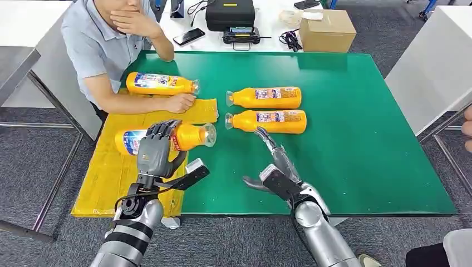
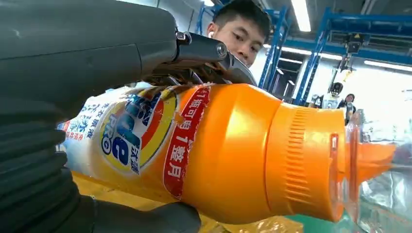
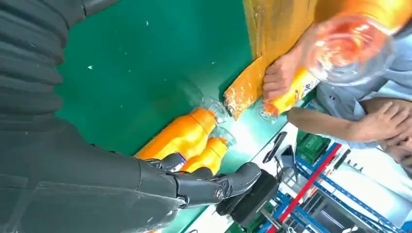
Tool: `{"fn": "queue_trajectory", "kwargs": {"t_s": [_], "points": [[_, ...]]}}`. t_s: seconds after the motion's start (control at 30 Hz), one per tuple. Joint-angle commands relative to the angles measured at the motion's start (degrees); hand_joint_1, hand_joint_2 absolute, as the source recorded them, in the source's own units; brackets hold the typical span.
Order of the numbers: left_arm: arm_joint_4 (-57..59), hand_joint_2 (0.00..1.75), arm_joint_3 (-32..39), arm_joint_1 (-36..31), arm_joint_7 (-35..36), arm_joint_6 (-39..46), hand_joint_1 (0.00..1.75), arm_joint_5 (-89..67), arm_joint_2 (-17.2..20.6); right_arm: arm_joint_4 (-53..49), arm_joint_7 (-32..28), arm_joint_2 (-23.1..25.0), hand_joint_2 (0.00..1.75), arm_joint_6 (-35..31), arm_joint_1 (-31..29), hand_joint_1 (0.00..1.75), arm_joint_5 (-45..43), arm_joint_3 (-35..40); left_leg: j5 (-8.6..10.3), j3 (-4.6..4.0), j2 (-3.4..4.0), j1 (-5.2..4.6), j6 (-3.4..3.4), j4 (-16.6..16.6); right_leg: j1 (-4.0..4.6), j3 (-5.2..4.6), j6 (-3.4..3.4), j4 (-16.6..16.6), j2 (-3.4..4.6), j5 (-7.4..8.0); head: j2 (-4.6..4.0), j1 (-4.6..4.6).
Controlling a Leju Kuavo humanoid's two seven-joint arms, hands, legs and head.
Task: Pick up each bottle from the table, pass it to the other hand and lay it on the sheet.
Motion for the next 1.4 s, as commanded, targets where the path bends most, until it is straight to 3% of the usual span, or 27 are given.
{"fn": "queue_trajectory", "kwargs": {"t_s": [0.03, 0.2, 0.53, 0.63, 1.03, 1.07, 1.1, 1.13, 1.17, 1.2, 1.23, 1.4], "points": [[10.31, 1.75, 2.84, -4.43, -3.03, -0.11, 1.75, 1.42, 1.64, 2.12, -0.24, -0.63, 1.75, 0.54, -2.11, 0.00, -0.75, 0.78, -0.09, 0.26, 0.08, 0.08, -0.16, 0.00, 0.09, 0.24, -0.18, 0.00, 0.04, -0.07, 0.00, 0.00], [14.61, 1.75, 1.15, -5.66, -2.86, -0.11, 1.75, 1.46, 2.08, 2.99, -0.38, -0.35, 1.75, 0.78, -1.97, 0.00, -0.69, 0.42, -0.03, 0.16, 0.04, 0.05, -0.09, -0.03, 0.06, 0.14, -0.11, -0.03, 0.00, -0.02, 0.00, 0.00], [27.18, 1.75, -4.66, -9.91, 3.92, -0.11, 1.75, -0.60, 5.38, 4.67, -0.57, -0.38, 1.75, 1.72, -3.61, 0.00, -0.83, 1.64, -0.11, 0.27, 0.13, 0.10, -0.16, 0.02, 0.11, 0.25, -0.18, 0.00, 0.09, -0.07, 0.00, 0.00], [27.60, 1.75, -3.73, -9.98, 6.64, -0.11, 1.59, -0.83, 5.61, 4.56, -0.53, -0.27, 1.75, 1.67, -3.33, 0.00, -0.87, 1.78, -0.11, 0.28, 0.16, 0.10, -0.17, 0.01, 0.11, 0.25, -0.19, 0.01, 0.11, -0.07, 0.00, 0.00], [33.82, 1.75, -5.10, -12.53, 7.77, -0.96, 1.47, -1.86, 5.67, 4.68, -0.49, -0.62, 1.75, 1.69, -4.12, 0.00, -0.81, 1.86, -0.08, 0.25, 0.14, 0.09, -0.13, 0.00, 0.09, 0.23, -0.15, -0.02, 0.10, -0.05, 0.00, 0.00], [33.82, 1.75, -5.10, -12.53, 7.77, -0.96, 1.20, -1.86, 5.67, 4.68, -0.49, -0.62, 1.75, 1.69, -4.12, 0.00, -0.81, 1.86, -0.07, 0.23, 0.14, 0.07, -0.12, -0.01, 0.07, 0.20, -0.13, -0.02, 0.11, -0.04, 0.00, 0.00], [34.63, 1.75, -4.69, -12.74, 6.91, -1.90, 1.15, -0.35, 5.40, 4.92, -0.49, -0.58, 1.75, 1.69, -4.24, 0.00, -0.80, 1.90, -0.04, 0.18, 0.12, 0.06, -0.10, -0.02, 0.06, 0.15, -0.10, -0.02, 0.09, -0.02, 0.00, 0.00], [34.85, 1.75, -4.05, -12.73, 6.47, -2.43, 0.89, 0.92, 5.14, 4.92, -0.49, -0.56, 1.75, 1.67, -4.19, 0.00, -0.80, 1.90, -0.11, 0.28, 0.17, 0.09, -0.14, 0.00, 0.09, 0.25, -0.16, 0.00, 0.13, -0.06, 0.00, 0.00], [35.22, 1.75, -3.36, -12.89, 6.00, -3.46, 0.30, 2.39, 4.88, 4.84, -0.49, -0.53, 1.75, 1.66, -4.13, 0.00, -0.80, 1.85, -0.07, 0.24, 0.14, 0.08, -0.12, -0.02, 0.08, 0.21, -0.13, -0.03, 0.11, -0.03, 0.00, 0.00], [35.42, 1.75, -3.38, -12.99, 6.08, -3.95, 0.03, 2.61, 4.82, 4.70, -0.50, -0.51, 1.75, 1.65, -4.06, 0.00, -0.80, 1.82, -0.05, 0.19, 0.11, 0.06, -0.09, -0.02, 0.06, 0.17, -0.10, -0.02, 0.08, -0.02, 0.00, 0.00], [35.88, 1.75, -3.20, -13.26, 6.56, -5.05, 0.12, 3.06, 4.85, 4.55, -0.52, -0.54, 1.75, 1.70, -4.10, 0.00, -0.85, 1.74, -0.11, 0.30, 0.16, 0.10, -0.15, 0.01, 0.10, 0.27, -0.17, 0.00, 0.11, -0.07, 0.00, 0.00], [36.04, 1.75, -3.69, -13.43, 7.05, -5.15, 0.12, 2.71, 5.26, 4.55, -0.53, -0.59, 1.75, 1.67, -4.40, 0.00, -0.85, 1.53, -0.03, 0.18, 0.10, 0.05, -0.09, -0.03, 0.05, 0.16, -0.10, -0.02, 0.08, -0.01, 0.00, 0.00]]}}
